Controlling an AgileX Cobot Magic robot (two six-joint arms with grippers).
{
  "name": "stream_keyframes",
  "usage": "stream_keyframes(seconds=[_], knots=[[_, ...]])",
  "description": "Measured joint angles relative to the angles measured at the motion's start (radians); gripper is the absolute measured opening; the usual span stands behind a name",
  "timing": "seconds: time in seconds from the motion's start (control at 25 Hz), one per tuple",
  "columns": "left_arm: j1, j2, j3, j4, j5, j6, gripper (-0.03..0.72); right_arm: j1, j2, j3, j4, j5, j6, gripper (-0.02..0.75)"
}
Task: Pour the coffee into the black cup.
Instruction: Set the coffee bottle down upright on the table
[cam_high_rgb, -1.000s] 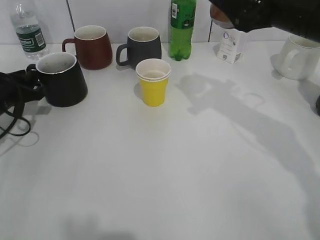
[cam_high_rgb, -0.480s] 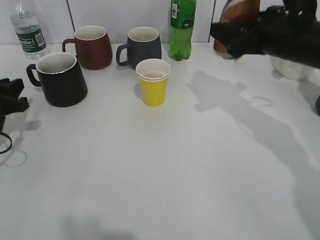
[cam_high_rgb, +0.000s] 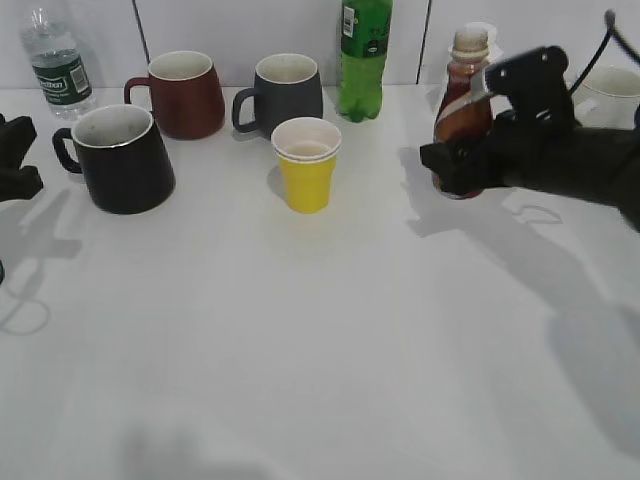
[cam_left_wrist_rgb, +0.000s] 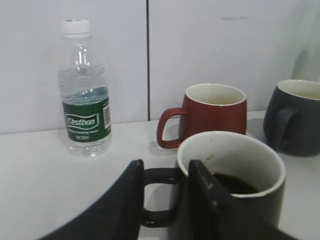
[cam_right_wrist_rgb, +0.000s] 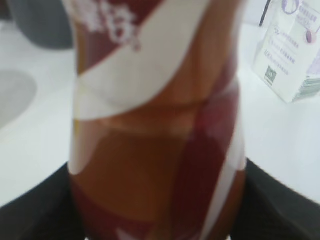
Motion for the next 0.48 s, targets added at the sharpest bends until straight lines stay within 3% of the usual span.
stream_keyframes(seconds=[0.28, 0.48], knots=[[0.0, 0.0, 0.0, 0.02, 0.0, 0.0, 0.239, 0.0, 0.135, -0.001, 0.199, -0.148, -0.141, 0.534], [0.0, 0.0, 0.0, 0.023, 0.0, 0.0, 0.239, 0.0, 0.192, -0.001, 0.23, -0.268, -0.149, 0.534]])
